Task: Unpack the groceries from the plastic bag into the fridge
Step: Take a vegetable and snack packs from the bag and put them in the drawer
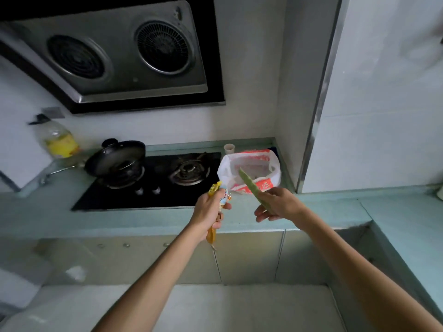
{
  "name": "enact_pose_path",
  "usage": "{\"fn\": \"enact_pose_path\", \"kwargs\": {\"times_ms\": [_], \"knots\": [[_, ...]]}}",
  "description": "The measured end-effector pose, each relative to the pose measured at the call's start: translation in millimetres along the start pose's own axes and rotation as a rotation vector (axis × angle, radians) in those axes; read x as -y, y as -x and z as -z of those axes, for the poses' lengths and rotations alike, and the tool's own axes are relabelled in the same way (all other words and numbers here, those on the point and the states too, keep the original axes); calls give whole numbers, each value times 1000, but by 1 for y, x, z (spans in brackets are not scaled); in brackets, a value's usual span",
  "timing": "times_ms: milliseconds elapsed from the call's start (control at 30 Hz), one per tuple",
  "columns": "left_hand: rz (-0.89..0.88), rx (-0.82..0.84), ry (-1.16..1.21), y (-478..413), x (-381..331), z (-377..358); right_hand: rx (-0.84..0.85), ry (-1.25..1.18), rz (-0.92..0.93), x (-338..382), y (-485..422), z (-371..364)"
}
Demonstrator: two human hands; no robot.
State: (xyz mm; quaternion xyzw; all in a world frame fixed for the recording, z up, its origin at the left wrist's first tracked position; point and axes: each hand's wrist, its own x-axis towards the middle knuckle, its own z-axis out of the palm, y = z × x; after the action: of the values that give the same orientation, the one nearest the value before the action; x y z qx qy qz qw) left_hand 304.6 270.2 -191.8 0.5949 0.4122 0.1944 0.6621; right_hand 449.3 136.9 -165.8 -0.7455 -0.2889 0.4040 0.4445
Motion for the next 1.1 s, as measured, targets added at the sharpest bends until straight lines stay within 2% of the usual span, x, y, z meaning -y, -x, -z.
{"fn": "enact_pose_path", "kwargs": {"times_ms": [233,467,900,1100], "knots": [[-44,-196,10,99,16,93,214,32,108,25,46,-105],[-51,-419,11,240,60,197,437,59,239,43,137,-233],[81,-849,203,537,173,373,849,105,378,49,335,-496],[-4,-1101,245,635,196,457,995,174,543,79,382,-619]]}}
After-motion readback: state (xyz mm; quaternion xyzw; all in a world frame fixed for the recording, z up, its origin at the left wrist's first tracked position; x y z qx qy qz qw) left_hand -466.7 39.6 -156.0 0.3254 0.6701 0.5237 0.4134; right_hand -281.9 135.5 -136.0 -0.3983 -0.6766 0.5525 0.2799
